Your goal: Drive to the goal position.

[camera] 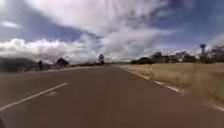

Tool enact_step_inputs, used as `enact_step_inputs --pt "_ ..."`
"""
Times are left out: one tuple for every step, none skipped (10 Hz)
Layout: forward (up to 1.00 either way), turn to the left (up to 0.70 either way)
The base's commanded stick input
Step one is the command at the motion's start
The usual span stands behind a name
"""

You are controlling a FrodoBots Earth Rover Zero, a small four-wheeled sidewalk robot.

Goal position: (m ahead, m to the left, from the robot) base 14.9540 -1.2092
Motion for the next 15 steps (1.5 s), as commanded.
enact_step_inputs --pt "0.70 0.00" --pt "0.70 0.00" --pt "0.70 0.00" --pt "0.70 0.00" --pt "0.70 0.00" --pt "0.70 0.00" --pt "0.70 0.00" --pt "0.70 0.00" --pt "0.70 0.00" --pt "0.70 0.00" --pt "0.70 0.00" --pt "0.70 0.00" --pt "0.70 0.00" --pt "0.70 0.00" --pt "0.70 0.00"
